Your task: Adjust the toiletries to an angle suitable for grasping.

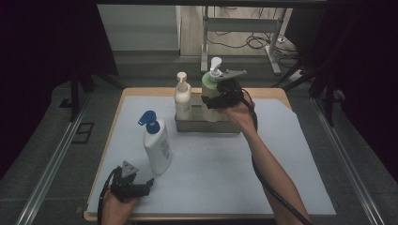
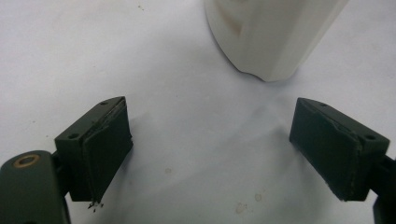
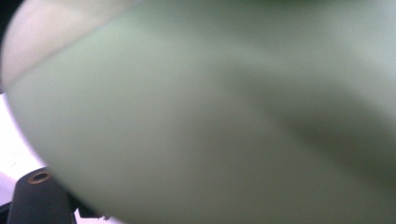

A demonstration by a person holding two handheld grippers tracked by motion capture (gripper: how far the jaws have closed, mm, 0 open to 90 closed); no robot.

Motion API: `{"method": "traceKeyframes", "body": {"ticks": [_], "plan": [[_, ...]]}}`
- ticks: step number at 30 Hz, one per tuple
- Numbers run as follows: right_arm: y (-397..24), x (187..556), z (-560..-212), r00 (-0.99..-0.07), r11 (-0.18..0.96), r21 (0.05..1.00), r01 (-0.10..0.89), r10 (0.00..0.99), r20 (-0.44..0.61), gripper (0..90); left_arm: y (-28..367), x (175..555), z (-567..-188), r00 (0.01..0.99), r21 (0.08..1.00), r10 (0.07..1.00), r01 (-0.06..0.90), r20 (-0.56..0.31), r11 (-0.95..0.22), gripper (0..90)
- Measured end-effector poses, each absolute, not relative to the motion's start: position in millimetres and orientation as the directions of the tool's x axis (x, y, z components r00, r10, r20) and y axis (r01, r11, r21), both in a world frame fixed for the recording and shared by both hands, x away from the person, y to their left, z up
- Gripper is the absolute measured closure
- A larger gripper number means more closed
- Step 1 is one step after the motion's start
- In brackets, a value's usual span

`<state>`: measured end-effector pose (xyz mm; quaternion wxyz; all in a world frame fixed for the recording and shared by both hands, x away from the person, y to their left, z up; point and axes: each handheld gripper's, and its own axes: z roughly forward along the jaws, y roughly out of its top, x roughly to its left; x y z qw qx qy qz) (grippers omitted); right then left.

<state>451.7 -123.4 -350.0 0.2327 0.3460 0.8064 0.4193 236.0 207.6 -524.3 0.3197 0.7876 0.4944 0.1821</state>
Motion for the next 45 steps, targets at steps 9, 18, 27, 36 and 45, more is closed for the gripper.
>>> {"method": "traceKeyframes", "body": {"ticks": [9, 18, 27, 36, 45], "plan": [[-123, 463, -357, -0.631, 0.396, 0.837, 0.378, 0.772, -0.080, 12.9, 208, 236, -524, 0.445, 0.684, 0.895, 0.662, -0.029, -0.307, 12.5], [-123, 469, -366, -0.622, 0.395, 0.830, 0.393, 0.780, -0.076, 12.9, 208, 236, -524, 0.445, 0.684, 0.895, 0.662, -0.029, -0.307, 12.5], [-121, 469, -377, -0.630, 0.403, 0.823, 0.401, 0.774, -0.072, 12.9, 208, 236, -524, 0.445, 0.684, 0.895, 0.662, -0.029, -0.306, 12.5], [-120, 470, -389, -0.630, 0.408, 0.812, 0.418, 0.774, -0.065, 12.9, 208, 236, -524, 0.445, 0.684, 0.895, 0.662, -0.029, -0.307, 12.5], [-117, 473, -403, -0.632, 0.421, 0.794, 0.438, 0.773, -0.062, 12.9, 208, 236, -524, 0.445, 0.685, 0.895, 0.661, -0.029, -0.307, 12.5]]}}
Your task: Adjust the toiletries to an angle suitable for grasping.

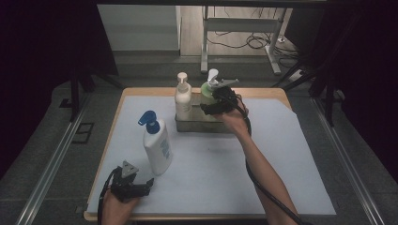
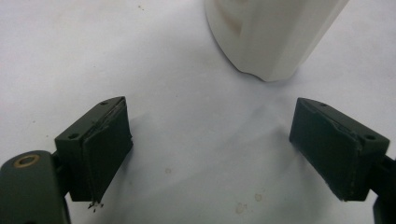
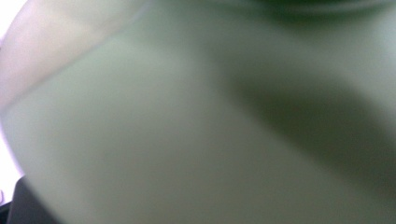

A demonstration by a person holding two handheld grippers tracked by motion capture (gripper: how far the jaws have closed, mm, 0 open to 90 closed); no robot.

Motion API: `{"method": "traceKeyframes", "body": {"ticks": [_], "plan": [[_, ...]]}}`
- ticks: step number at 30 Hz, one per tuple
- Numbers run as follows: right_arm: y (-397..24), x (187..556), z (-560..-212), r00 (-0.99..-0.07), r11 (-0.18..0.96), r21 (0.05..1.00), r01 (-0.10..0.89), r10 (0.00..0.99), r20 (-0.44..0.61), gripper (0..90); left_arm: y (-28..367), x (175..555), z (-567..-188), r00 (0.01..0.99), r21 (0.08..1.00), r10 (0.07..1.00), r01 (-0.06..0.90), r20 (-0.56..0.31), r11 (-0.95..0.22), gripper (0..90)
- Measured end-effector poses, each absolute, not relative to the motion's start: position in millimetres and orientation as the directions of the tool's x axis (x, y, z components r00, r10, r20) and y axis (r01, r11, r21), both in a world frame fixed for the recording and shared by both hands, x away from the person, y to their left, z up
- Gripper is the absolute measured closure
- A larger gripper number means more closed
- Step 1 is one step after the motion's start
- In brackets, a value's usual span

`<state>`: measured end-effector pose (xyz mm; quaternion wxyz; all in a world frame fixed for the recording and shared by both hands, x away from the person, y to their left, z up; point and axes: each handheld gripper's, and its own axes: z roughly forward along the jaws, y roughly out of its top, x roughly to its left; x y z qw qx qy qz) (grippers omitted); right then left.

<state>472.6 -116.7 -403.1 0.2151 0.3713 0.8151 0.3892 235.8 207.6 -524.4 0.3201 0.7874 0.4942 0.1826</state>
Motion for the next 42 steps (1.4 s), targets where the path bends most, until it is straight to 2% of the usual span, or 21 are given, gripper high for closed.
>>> {"method": "traceKeyframes", "body": {"ticks": [15, 26, 42], "plan": [[-115, 477, -424, -0.633, 0.427, 0.773, 0.470, 0.773, -0.042, 12.8, 208, 236, -524, 0.445, 0.684, 0.895, 0.662, -0.029, -0.307, 12.5], [-118, 483, -425, -0.639, 0.410, 0.768, 0.493, 0.769, 0.000, 12.0, 208, 236, -524, 0.445, 0.684, 0.895, 0.661, -0.028, -0.308, 12.5], [-123, 476, -424, -0.630, 0.406, 0.772, 0.490, 0.777, -0.008, 11.7, 208, 236, -524, 0.445, 0.685, 0.895, 0.661, -0.028, -0.307, 12.5]]}}
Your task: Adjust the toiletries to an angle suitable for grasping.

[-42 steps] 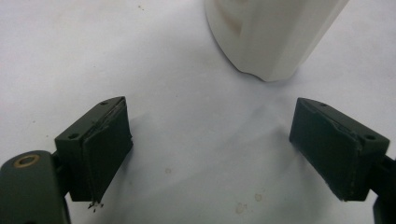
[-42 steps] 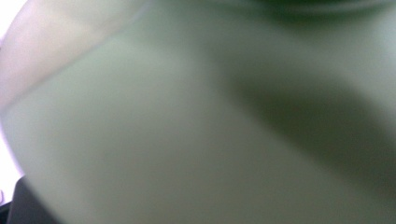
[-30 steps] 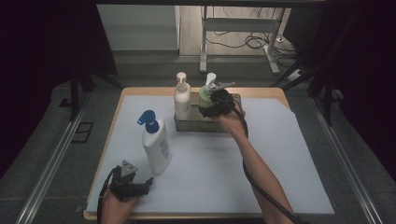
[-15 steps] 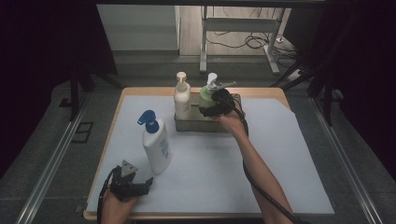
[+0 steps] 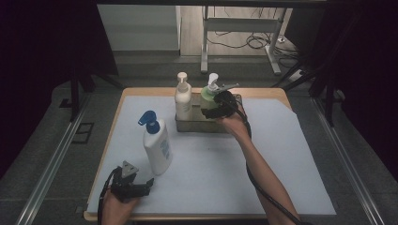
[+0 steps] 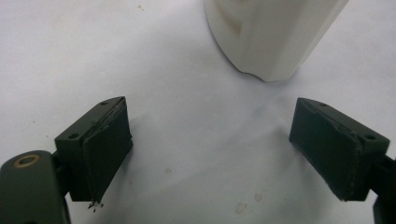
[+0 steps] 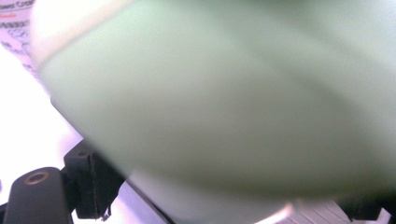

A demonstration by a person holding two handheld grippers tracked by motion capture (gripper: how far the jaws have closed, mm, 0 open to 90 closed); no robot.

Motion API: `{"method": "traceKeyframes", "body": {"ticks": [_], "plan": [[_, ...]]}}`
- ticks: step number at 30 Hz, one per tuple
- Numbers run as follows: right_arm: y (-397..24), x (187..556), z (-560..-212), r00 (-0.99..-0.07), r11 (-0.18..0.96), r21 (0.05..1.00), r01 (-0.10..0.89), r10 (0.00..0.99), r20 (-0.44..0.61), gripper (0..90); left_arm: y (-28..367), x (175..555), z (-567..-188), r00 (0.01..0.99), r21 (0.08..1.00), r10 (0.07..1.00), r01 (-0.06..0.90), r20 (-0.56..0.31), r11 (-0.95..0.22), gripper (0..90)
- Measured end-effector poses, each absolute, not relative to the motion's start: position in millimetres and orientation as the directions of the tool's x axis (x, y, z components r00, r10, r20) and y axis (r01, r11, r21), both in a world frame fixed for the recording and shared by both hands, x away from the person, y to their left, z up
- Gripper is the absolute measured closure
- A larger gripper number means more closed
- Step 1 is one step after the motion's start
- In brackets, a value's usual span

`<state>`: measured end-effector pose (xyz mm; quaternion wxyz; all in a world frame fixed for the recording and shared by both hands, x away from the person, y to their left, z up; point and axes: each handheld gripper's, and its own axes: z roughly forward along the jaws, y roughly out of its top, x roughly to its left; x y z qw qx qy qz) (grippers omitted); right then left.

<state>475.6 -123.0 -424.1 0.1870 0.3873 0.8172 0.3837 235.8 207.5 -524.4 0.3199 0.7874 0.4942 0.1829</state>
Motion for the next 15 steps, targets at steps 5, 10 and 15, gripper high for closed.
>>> {"method": "traceKeyframes", "body": {"ticks": [5, 10, 15], "plan": [[-129, 469, -423, -0.634, 0.401, 0.777, 0.484, 0.773, -0.004, 11.9, 208, 236, -524, 0.446, 0.685, 0.895, 0.660, -0.027, -0.308, 12.5], [-136, 463, -420, -0.650, 0.409, 0.780, 0.473, 0.760, -0.004, 13.4, 207, 236, -524, 0.445, 0.685, 0.895, 0.661, -0.028, -0.307, 12.5], [-143, 455, -418, -0.656, 0.410, 0.786, 0.463, 0.755, -0.007, 18.0, 207, 236, -524, 0.444, 0.685, 0.895, 0.661, -0.028, -0.307, 12.5]]}}
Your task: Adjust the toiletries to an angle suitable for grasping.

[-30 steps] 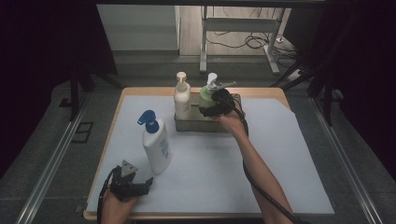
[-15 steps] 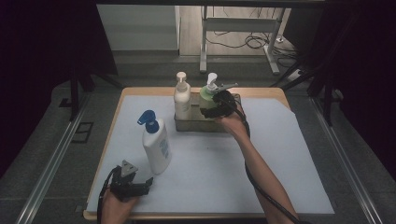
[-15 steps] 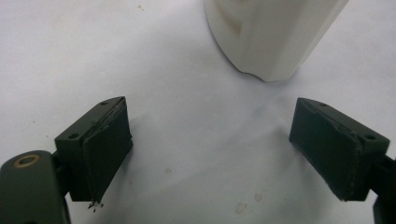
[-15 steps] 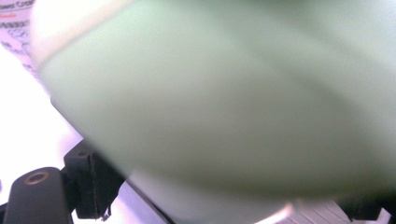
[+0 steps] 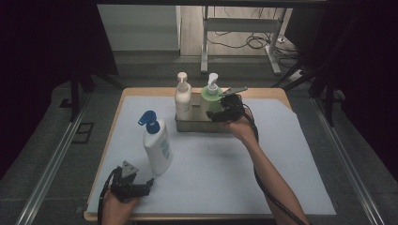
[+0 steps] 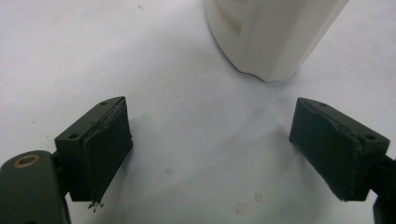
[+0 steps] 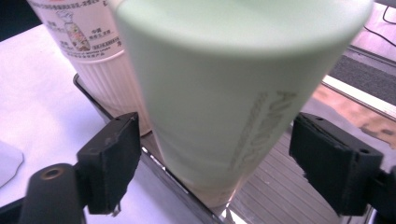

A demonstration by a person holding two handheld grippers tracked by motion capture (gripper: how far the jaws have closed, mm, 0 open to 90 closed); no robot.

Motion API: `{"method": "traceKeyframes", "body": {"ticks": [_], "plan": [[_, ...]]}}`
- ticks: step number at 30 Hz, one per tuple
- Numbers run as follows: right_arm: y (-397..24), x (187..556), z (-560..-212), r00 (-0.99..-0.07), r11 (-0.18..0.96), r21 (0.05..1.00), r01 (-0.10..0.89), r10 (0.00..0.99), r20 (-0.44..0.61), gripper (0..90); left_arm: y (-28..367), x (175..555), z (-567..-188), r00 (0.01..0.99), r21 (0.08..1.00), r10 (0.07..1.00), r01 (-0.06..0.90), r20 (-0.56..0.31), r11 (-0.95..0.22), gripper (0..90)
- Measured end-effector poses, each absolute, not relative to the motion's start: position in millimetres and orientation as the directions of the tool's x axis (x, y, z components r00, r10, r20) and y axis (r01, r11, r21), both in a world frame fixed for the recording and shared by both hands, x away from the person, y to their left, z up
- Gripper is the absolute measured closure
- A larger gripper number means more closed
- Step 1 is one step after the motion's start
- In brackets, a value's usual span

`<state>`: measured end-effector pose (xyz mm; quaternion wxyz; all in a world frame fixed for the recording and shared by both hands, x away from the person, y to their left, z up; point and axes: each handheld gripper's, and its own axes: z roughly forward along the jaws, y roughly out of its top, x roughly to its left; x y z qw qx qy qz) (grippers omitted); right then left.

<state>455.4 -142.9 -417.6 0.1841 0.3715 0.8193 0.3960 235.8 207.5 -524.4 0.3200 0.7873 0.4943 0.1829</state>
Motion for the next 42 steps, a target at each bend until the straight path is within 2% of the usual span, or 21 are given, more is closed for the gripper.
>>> {"method": "traceKeyframes", "body": {"ticks": [12, 16, 18, 23, 28, 42], "plan": [[-160, 443, -423, -0.663, 0.403, 0.777, 0.485, 0.749, 0.025, 39.1, 207, 236, -524, 0.444, 0.685, 0.896, 0.662, -0.028, -0.306, 12.6], [-167, 440, -427, -0.659, 0.391, 0.777, 0.493, 0.751, 0.040, 52.3, 207, 236, -524, 0.443, 0.685, 0.896, 0.662, -0.028, -0.306, 12.5], [-169, 439, -427, -0.659, 0.397, 0.772, 0.496, 0.751, 0.038, 56.2, 207, 236, -524, 0.443, 0.685, 0.896, 0.661, -0.029, -0.306, 12.5], [-176, 441, -429, -0.634, 0.393, 0.776, 0.494, 0.773, 0.012, 75.0, 207, 236, -524, 0.444, 0.685, 0.896, 0.661, -0.028, -0.306, 12.5], [-174, 446, -430, -0.613, 0.400, 0.776, 0.487, 0.790, -0.022, 87.1, 207, 236, -524, 0.444, 0.685, 0.896, 0.661, -0.028, -0.306, 12.5], [-165, 471, -444, -0.535, 0.352, 0.752, 0.557, 0.845, 0.001, 89.3, 207, 236, -524, 0.444, 0.685, 0.896, 0.661, -0.028, -0.307, 12.6]]}}
